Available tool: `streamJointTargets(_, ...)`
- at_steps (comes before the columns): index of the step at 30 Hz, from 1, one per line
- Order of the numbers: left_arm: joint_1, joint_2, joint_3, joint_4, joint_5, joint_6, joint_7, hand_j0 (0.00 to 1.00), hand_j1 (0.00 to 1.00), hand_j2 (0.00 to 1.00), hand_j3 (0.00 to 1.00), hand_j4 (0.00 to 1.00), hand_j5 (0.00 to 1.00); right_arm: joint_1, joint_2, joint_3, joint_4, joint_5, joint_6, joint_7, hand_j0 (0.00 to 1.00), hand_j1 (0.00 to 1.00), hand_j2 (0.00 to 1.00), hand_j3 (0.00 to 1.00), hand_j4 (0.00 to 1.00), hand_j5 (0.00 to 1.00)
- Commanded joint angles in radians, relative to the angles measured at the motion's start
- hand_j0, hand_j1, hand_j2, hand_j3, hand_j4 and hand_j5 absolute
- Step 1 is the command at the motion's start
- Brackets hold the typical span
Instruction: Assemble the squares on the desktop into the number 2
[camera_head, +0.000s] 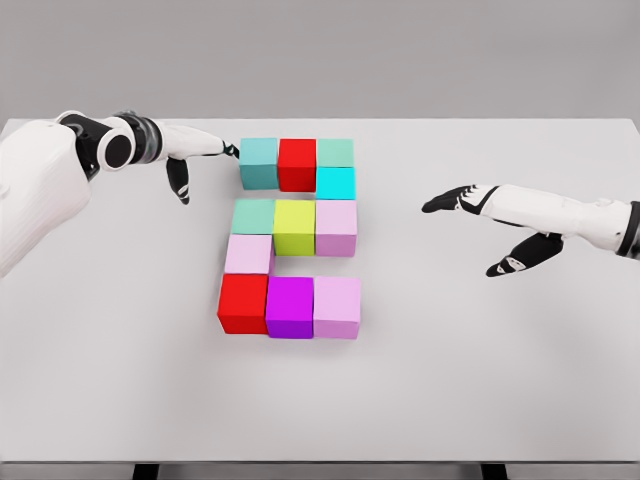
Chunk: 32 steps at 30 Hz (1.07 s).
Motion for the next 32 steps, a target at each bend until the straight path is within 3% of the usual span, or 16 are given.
streamJointTargets(1, 0.000, 0.008, 0.006, 0.000, 0.002, -0.001, 0.000, 1.00, 1.00, 1.00, 1.00, 1.00, 1.00, 0.000, 0.001, -0.001, -0.002, -0.008, 0.003, 0.000, 1.00, 1.00, 1.00, 1.00, 1.00, 1.00)
streamJointTargets(7, 0.000, 0.074, 0.045, -0.003, 0.013, -0.121, 0.000, 1.00, 1.00, 1.00, 1.00, 1.00, 1.00, 0.000, 0.001, -0.001, -0.037, -0.008, 0.003, 0.000, 1.00, 1.00, 1.00, 1.00, 1.00, 1.00)
streamJointTargets(8, 0.002, 0.085, 0.075, -0.006, 0.014, -0.170, 0.000, 1.00, 1.00, 1.00, 1.00, 1.00, 1.00, 0.000, -0.001, -0.001, -0.036, -0.008, 0.003, 0.000, 1.00, 1.00, 1.00, 1.00, 1.00, 1.00)
streamJointTargets(10, 0.017, 0.136, 0.202, -0.011, 0.025, -0.358, 0.000, 1.00, 1.00, 1.00, 1.00, 1.00, 1.00, 0.002, -0.001, -0.001, -0.036, -0.008, 0.003, 0.000, 1.00, 1.00, 1.00, 1.00, 1.00, 1.00)
streamJointTargets(11, 0.020, 0.166, 0.262, -0.011, 0.056, -0.477, 0.000, 1.00, 1.00, 1.00, 1.00, 1.00, 1.00, 0.002, -0.001, -0.001, -0.036, -0.008, 0.003, 0.000, 1.00, 1.00, 1.00, 1.00, 1.00, 1.00)
streamJointTargets(12, 0.035, 0.205, 0.296, -0.009, 0.117, -0.477, 0.000, 1.00, 1.00, 1.00, 1.00, 1.00, 1.00, 0.002, -0.001, -0.001, -0.036, -0.008, 0.003, 0.000, 1.00, 1.00, 1.00, 1.00, 1.00, 1.00)
streamJointTargets(16, 0.124, 0.337, 0.307, -0.012, 0.419, -0.477, 0.000, 1.00, 1.00, 1.00, 1.00, 1.00, 1.00, 0.005, -0.001, -0.001, -0.036, -0.006, 0.003, 0.000, 1.00, 1.00, 1.00, 1.00, 1.00, 1.00)
streamJointTargets(19, 0.209, 0.393, 0.315, -0.031, 0.502, -0.477, 0.000, 1.00, 1.00, 1.00, 1.00, 1.00, 1.00, 0.005, 0.001, 0.001, -0.031, -0.006, 0.003, 0.000, 1.00, 1.00, 1.00, 1.00, 1.00, 1.00)
streamJointTargets(24, 0.439, 0.455, 0.471, -0.178, 0.507, -0.477, 0.000, 1.00, 1.00, 1.00, 1.00, 1.00, 1.00, 0.006, -0.001, 0.001, -0.033, -0.005, 0.003, 0.000, 1.00, 1.00, 1.00, 1.00, 1.00, 1.00)
streamJointTargets(32, 0.456, 0.464, 0.490, -0.195, 0.507, -0.477, 0.000, 1.00, 1.00, 1.00, 1.00, 1.00, 1.00, 0.006, 0.001, 0.001, -0.031, -0.005, 0.003, 0.000, 1.00, 1.00, 1.00, 1.00, 1.00, 1.00)
